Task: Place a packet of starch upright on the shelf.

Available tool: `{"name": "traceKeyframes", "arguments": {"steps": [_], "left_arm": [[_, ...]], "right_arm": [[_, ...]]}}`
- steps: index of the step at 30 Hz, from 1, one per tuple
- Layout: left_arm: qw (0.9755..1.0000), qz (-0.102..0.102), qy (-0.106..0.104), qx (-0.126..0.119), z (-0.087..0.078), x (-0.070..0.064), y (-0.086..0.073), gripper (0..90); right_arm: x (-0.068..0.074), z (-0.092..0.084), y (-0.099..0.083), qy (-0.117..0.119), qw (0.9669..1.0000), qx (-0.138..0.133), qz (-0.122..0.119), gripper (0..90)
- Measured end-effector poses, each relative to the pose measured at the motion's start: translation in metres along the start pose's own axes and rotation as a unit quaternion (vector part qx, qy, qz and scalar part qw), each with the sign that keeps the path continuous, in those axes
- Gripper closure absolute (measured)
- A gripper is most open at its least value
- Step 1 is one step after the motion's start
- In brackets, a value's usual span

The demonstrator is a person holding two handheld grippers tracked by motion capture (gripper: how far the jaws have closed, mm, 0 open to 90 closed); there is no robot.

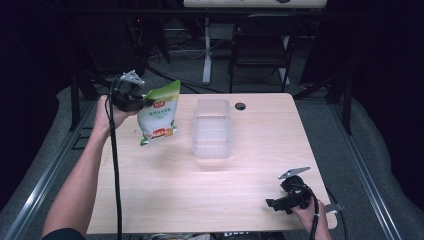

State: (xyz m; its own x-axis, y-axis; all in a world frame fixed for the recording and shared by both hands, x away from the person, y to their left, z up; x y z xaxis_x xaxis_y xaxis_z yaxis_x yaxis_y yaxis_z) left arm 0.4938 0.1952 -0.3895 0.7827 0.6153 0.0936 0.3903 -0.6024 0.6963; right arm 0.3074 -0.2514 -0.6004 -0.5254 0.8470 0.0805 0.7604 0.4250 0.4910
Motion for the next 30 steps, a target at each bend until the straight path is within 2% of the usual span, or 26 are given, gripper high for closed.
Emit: {"name": "traceKeyframes", "arguments": {"steps": [3, 5, 17, 23, 30], "left_arm": [[1.0000, 0.008, 0.005, 0.001, 0.002, 0.002, 0.008, 89.5], [0.9999, 0.009, 0.006, 0.000, 0.003, 0.002, 0.012, 89.4], [0.9991, 0.036, 0.018, -0.015, 0.014, 0.011, 0.036, 89.4], [0.9989, 0.040, 0.020, -0.012, 0.025, 0.013, 0.046, 89.4], [0.9980, 0.053, 0.026, -0.024, 0.034, 0.014, 0.058, 89.4]], "right_arm": [[0.001, 0.001, 0.000, 0.004, 0.9999, -0.006, 0.008, 12.2], [-0.001, -0.001, 0.000, -0.006, 0.9999, 0.007, -0.005, 12.2], [-0.001, -0.001, 0.000, -0.003, 1.0000, 0.000, 0.000, 12.2], [0.000, -0.001, 0.000, -0.003, 1.0000, 0.003, -0.002, 12.3], [-0.001, -0.001, 0.000, 0.001, 1.0000, 0.000, 0.001, 12.2]]}}
Point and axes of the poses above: each handheld gripper's, and its own axes: z roughly forward along the jaws, y roughly out of its top, x roughly to its left, the point moved 5 cm from there along z, roughly forward along the jaws, and after that the axes turned 4 degrees about -y, right-handed, at the moved point
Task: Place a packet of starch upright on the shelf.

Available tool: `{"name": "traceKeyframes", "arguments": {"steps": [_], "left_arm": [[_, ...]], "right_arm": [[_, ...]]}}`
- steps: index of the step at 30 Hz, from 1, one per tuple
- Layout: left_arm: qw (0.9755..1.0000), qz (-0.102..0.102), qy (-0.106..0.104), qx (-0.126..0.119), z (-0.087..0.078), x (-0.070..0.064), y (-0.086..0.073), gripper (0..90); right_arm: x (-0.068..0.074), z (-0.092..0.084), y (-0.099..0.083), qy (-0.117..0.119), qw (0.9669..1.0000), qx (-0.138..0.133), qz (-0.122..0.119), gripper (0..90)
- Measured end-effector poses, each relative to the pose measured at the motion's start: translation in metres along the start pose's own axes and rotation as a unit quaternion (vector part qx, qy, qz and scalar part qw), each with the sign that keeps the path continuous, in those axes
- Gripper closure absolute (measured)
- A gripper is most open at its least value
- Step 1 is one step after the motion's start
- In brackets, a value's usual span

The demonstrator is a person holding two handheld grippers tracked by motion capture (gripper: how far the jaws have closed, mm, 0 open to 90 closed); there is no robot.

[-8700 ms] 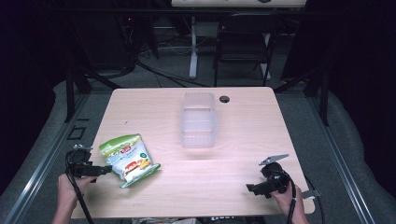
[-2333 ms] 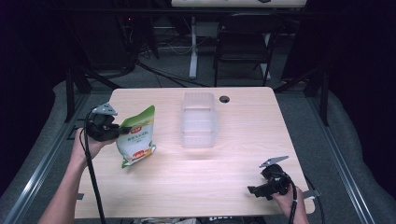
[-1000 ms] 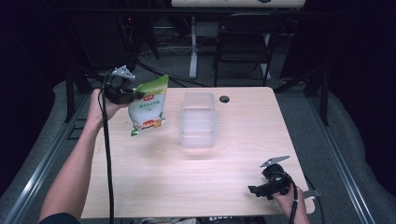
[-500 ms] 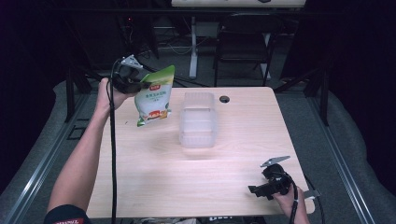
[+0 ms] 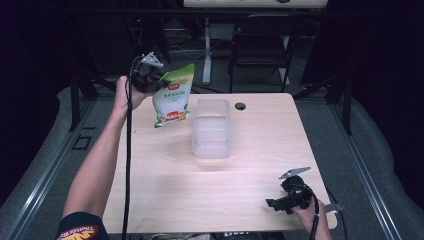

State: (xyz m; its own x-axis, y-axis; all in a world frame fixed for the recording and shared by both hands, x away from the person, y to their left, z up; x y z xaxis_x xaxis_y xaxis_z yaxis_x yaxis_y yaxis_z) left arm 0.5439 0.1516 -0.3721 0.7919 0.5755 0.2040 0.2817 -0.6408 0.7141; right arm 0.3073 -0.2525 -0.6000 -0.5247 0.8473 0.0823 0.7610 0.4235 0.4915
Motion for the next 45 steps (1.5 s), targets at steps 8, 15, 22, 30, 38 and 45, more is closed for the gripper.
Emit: {"name": "traceKeyframes", "arguments": {"steps": [8, 15, 22, 30, 38, 45], "left_arm": [[0.9998, 0.020, 0.002, -0.005, 0.015, -0.002, 0.014, 89.4], [0.9991, 0.038, 0.009, -0.018, 0.031, -0.006, 0.024, 89.4], [0.9982, 0.055, 0.014, -0.022, 0.050, -0.011, 0.028, 89.4], [0.9954, 0.086, 0.023, -0.036, 0.066, -0.019, 0.037, 89.4], [0.9937, 0.095, 0.022, -0.055, 0.082, -0.025, 0.043, 89.3], [0.9920, 0.096, 0.026, -0.077, 0.096, -0.029, 0.046, 89.2]], "right_arm": [[0.000, 0.000, 0.000, 0.000, 1.0000, 0.005, -0.006, 12.2], [0.000, -0.001, 0.000, 0.001, 1.0000, -0.001, -0.001, 12.2], [-0.002, -0.003, -0.001, -0.006, 0.9999, 0.008, -0.007, 12.2], [-0.002, -0.003, -0.001, -0.005, 0.9999, 0.008, -0.006, 12.2], [-0.001, -0.002, -0.001, 0.004, 1.0000, -0.004, -0.001, 12.2], [0.000, -0.001, -0.001, 0.005, 1.0000, -0.005, 0.000, 12.2]]}}
Point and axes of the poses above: each handheld gripper's, and its own axes: z roughly forward along the jaws, y roughly out of its top, x roughly to its left, the point moved 5 cm from there along z, roughly forward along the jaws, and after that the axes turned 4 degrees about -y, right-handed, at the moved point
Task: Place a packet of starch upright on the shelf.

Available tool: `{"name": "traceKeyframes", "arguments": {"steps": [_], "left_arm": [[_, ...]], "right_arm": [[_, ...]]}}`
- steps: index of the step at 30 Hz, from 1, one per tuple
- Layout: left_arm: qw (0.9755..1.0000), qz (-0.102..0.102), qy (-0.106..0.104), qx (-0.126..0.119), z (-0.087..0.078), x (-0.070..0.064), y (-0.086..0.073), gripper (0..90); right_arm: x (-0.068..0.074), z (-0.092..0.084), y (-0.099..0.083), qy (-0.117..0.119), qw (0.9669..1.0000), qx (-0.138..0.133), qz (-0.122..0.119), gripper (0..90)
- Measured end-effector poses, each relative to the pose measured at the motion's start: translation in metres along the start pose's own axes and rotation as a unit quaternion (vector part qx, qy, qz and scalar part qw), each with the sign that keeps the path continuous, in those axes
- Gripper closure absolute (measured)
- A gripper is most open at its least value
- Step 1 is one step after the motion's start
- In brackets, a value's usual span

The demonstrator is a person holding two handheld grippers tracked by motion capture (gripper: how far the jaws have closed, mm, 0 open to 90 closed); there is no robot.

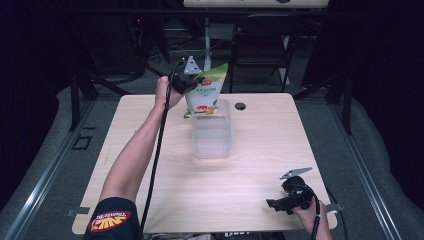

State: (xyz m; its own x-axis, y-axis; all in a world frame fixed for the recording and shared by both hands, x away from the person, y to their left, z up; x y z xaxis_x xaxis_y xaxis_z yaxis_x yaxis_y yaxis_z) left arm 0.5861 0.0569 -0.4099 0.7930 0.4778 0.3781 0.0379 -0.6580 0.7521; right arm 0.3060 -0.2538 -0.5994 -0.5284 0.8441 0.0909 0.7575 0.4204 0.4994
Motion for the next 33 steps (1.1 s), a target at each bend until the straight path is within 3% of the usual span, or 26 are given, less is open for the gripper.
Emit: {"name": "traceKeyframes", "arguments": {"steps": [5, 16, 20, 24, 33], "left_arm": [[0.9999, -0.002, 0.001, -0.012, 0.012, -0.004, 0.000, 89.3], [0.9998, -0.009, -0.012, -0.013, 0.032, -0.010, -0.008, 89.1], [0.9992, -0.029, -0.017, -0.021, 0.036, -0.009, -0.014, 89.1], [0.9989, -0.033, -0.023, -0.025, 0.039, -0.012, -0.016, 89.1], [0.9983, -0.043, -0.039, -0.009, 0.047, -0.015, -0.022, 88.9]], "right_arm": [[0.000, 0.000, 0.000, 0.000, 1.0000, 0.001, -0.001, 12.2], [0.001, 0.000, 0.000, 0.001, 1.0000, 0.002, 0.000, 12.2], [0.001, 0.000, 0.000, 0.001, 1.0000, 0.002, -0.001, 12.2], [0.001, 0.000, 0.000, 0.001, 1.0000, 0.002, 0.000, 12.2], [0.001, 0.000, 0.000, 0.001, 1.0000, 0.000, -0.001, 12.2]]}}
Point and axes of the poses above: each handheld gripper's, and its own axes: z roughly forward along the jaws, y roughly out of its top, x roughly to its left, the point moved 5 cm from there along z, roughly forward along the jaws, and after that the axes turned 4 degrees about -y, right-handed, at the moved point
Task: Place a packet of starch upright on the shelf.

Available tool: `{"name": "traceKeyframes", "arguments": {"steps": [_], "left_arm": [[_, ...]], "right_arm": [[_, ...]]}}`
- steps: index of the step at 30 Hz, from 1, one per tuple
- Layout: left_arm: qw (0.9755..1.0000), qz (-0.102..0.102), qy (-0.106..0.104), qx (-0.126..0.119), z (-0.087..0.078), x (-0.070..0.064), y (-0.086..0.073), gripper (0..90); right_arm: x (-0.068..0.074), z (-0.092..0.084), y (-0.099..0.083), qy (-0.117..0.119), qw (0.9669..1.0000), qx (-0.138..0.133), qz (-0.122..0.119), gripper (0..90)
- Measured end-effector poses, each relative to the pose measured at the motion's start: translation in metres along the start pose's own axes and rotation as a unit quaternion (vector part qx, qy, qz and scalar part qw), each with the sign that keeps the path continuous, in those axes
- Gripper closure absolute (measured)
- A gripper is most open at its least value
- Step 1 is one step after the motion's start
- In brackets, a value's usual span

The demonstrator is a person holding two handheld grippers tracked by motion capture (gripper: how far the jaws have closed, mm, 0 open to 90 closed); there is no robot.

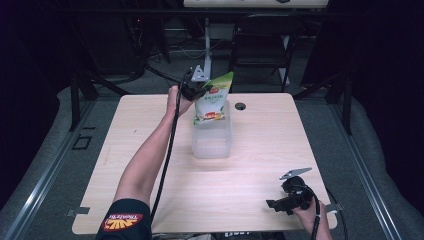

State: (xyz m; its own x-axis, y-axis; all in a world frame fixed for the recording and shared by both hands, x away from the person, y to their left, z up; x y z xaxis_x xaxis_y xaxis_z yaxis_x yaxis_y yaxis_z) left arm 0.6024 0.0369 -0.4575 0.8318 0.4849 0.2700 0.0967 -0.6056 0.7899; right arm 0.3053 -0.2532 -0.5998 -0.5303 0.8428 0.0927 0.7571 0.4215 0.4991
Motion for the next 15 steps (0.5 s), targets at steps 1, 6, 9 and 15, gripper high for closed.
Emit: {"name": "traceKeyframes", "arguments": {"steps": [1, 6, 9, 15], "left_arm": [[1.0000, 0.001, -0.001, 0.002, 0.001, 0.000, -0.001, 88.8], [0.9999, -0.008, -0.012, 0.007, 0.004, -0.001, -0.004, 88.2], [0.9997, -0.015, -0.015, 0.011, 0.004, -0.001, -0.005, 87.8], [0.9987, -0.042, -0.016, 0.025, 0.002, 0.004, -0.013, 87.4]], "right_arm": [[0.000, 0.000, 0.000, 0.000, 1.0000, 0.000, 0.000, 12.2], [0.000, 0.000, 0.000, 0.000, 1.0000, 0.001, 0.000, 12.2], [0.000, 0.000, 0.000, -0.002, 1.0000, 0.003, 0.002, 12.2], [0.001, 0.000, 0.001, 0.000, 1.0000, 0.006, -0.002, 12.2]]}}
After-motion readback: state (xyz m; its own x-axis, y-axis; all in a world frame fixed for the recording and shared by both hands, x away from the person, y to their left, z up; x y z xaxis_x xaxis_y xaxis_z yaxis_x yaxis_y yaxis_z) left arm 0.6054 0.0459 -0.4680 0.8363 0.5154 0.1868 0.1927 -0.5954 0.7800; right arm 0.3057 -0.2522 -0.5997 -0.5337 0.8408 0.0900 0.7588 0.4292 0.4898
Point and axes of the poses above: each handheld gripper's, and its own axes: z roughly forward along the jaws, y roughly out of its top, x roughly to its left, the point moved 5 cm from there along z, roughly forward along the jaws, and after that the axes turned 4 degrees about -y, right-handed, at the moved point
